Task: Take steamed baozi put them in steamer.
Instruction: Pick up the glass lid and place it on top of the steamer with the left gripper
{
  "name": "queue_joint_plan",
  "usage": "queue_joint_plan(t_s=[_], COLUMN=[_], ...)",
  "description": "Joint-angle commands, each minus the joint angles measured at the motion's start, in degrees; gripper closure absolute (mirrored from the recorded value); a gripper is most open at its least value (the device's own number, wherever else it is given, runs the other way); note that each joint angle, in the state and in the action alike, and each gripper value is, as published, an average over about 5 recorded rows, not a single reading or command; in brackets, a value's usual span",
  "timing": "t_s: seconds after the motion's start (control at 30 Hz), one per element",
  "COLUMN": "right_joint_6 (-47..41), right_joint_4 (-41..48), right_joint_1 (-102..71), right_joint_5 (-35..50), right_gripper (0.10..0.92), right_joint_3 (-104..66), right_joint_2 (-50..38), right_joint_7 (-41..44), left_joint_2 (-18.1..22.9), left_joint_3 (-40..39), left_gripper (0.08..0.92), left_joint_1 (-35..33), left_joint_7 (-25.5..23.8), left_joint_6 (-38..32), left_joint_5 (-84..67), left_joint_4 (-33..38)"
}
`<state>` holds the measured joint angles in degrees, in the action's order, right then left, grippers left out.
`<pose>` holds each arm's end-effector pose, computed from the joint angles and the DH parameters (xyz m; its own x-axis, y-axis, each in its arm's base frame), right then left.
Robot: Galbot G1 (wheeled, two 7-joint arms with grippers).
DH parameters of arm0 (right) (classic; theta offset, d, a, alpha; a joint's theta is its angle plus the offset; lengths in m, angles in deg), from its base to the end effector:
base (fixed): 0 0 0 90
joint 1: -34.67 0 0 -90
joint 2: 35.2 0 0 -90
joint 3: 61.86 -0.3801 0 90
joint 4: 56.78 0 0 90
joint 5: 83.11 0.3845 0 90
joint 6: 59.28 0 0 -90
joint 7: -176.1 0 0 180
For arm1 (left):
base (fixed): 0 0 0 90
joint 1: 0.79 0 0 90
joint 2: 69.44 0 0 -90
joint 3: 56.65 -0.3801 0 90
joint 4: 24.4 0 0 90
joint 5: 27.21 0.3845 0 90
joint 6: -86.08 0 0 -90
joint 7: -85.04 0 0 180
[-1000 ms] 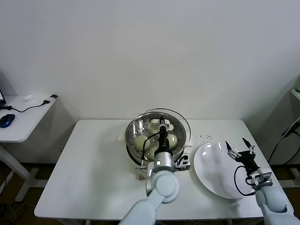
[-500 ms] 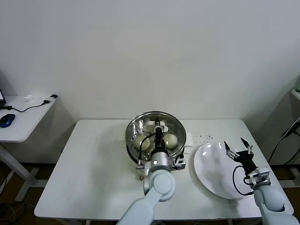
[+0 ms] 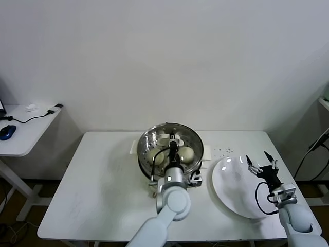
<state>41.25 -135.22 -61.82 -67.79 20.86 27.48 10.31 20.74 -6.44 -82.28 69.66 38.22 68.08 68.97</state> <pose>0.3278 -0.2522 -0.4240 -0.9914 -0.0753 0.1067 -0.0960 0.9741 -0.2045 0.3445 -0.2468 -0.3092 -0.9987 -0.0488 0.0146 0.0155 -0.0180 0.9997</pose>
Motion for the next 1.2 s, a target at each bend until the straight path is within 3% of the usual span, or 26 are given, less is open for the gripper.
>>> queue_joint_plan(t_s=[0.03,0.2,0.47,0.57,0.97,1.2], right_joint_6=[0.05,0.07,0.05,0.03,-0.14,-0.69], right_joint_4=[0.08,0.09,0.26,0.34,0.82,0.97], right_joint_1=[-0.05,-0.1,0.09,0.2,0.56,1.02], right_joint_5=[-0.12,-0.19,-0.41,-0.51,-0.74,-1.23], right_gripper=[0.203,0.203,0.203,0.203,0.203,0.203], right_joint_3=[-0.11,-0.32,-0.46,-0.45,-0.44,-0.5], right_joint_2=[0.15,0.14,0.11,0.16,0.24,0.26], right_joint_7=[0.09,0.18,0.27,0.28,0.39,-0.11], left_joint_2=[-0.1,-0.34,-1.46,-2.83,-8.09,-12.2], left_joint_3=[0.03,-0.05,-0.05,-0.37,-1.75,-2.07], left_gripper=[0.852,0.852,0.852,0.817,0.475,0.276], left_joint_1=[0.05,-0.12,-0.89,-1.21,-5.38,-11.06], left_joint_7=[0.66,0.48,-3.81,-4.86,-5.17,-1.04], left_joint_6=[2.07,2.19,1.79,1.63,1.72,0.96], left_joint_5=[-0.4,-0.57,-0.27,-0.18,-2.75,-8.13], left_joint_4=[-0.56,-0.48,3.08,5.44,18.05,25.7])
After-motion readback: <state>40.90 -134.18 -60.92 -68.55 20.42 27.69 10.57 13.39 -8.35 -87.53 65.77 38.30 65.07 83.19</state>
